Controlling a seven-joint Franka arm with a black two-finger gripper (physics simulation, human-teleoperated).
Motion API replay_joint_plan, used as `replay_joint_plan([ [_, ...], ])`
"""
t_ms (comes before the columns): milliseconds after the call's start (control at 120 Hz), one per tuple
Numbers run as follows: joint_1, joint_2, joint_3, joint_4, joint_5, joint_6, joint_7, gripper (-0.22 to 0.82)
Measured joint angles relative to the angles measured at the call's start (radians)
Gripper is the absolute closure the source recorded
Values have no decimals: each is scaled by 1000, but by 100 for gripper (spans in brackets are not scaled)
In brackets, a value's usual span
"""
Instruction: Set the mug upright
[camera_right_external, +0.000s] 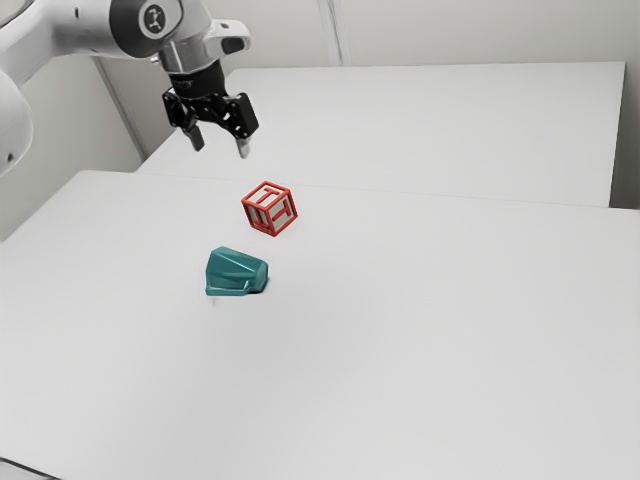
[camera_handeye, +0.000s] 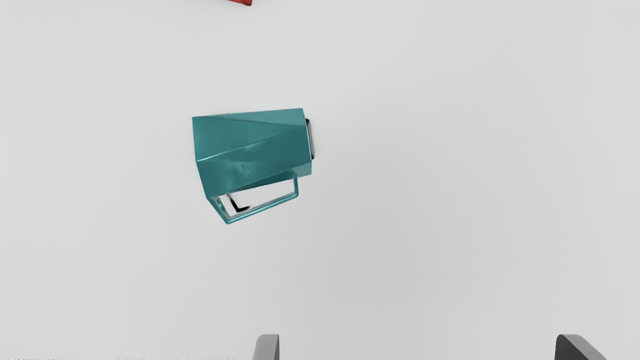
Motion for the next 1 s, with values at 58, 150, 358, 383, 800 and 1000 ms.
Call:
replay_joint_plan([
  [58, 0, -1, 2, 0, -2, -1, -2, 0],
  [150, -1, -2, 3, 0, -5, -2, -5, 0],
  [358, 23, -9, 2, -57, -23, -12, -7, 0],
  [383, 35, -12, 2, -72, -32, -11, -6, 0],
  [800, 332, 0, 3, -216, -340, 45, 300, 0],
  [1000, 422, 82, 1, -245, -484, 102, 495, 0],
])
